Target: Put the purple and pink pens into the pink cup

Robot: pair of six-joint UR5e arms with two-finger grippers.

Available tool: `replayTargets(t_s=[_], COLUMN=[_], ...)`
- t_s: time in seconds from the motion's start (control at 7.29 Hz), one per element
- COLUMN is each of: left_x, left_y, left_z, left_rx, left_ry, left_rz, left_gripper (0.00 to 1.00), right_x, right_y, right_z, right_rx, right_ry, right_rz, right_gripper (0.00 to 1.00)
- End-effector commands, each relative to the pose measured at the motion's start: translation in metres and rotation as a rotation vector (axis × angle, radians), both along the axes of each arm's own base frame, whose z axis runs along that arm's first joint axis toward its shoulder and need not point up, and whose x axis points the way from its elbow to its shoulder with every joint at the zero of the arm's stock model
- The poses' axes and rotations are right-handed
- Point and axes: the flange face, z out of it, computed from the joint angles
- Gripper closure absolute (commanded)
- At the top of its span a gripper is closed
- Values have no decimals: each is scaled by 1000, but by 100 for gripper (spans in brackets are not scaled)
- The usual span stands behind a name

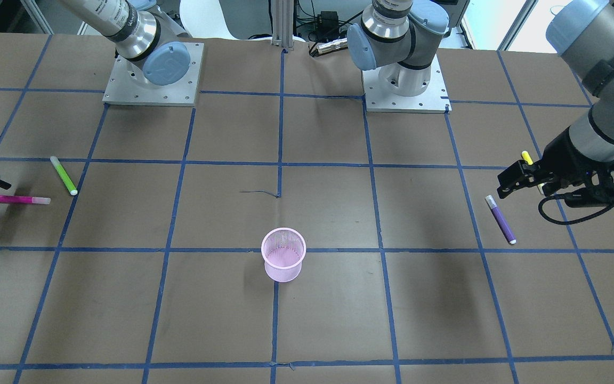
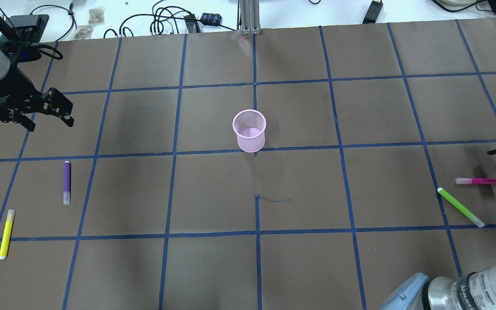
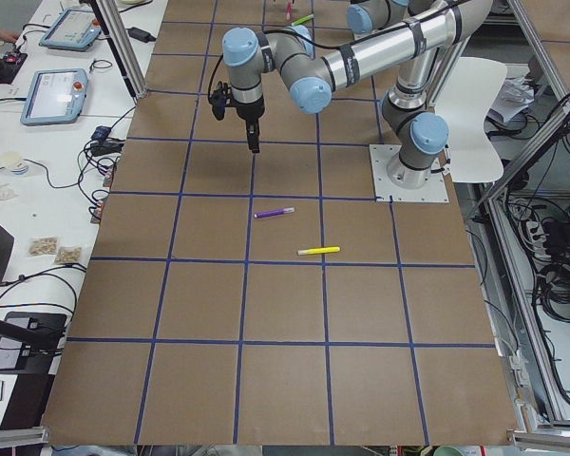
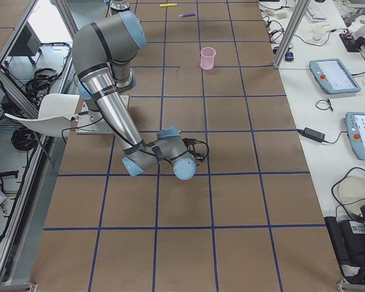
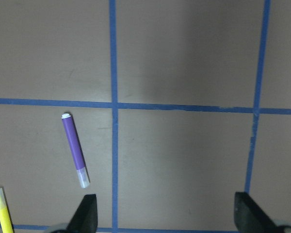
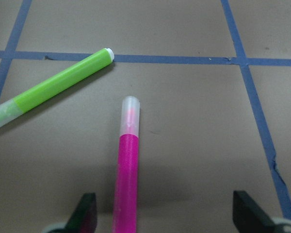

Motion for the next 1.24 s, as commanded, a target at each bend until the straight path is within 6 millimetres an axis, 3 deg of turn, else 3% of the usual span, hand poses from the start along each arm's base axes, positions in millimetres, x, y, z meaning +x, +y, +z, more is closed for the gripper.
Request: replayTargets(t_s=[0.0,0.27,0.55,0.82,1.1], left_x=[28,53,68,77,81], left_y=[-5,-10,-23,-37,-43], left_z=[-30,-66,-93,-123,-141], left_rx=[44,95,81,57,80], left_ry=[19,47,29,12,26], left_rz=[45,82,107,147,142], left_gripper=[0,0,0,0,0], right_x=[6,11,7,7,7], right_y=[6,7,5,5,5], right_z=[-10,-13,-12,-12,-11], right_rx=[23,20,-12,-27,-30], right_ry=[-21,-28,0,3,5], right_rz=[-4,7,18,36,39], right_gripper=[9,17,56,77,89])
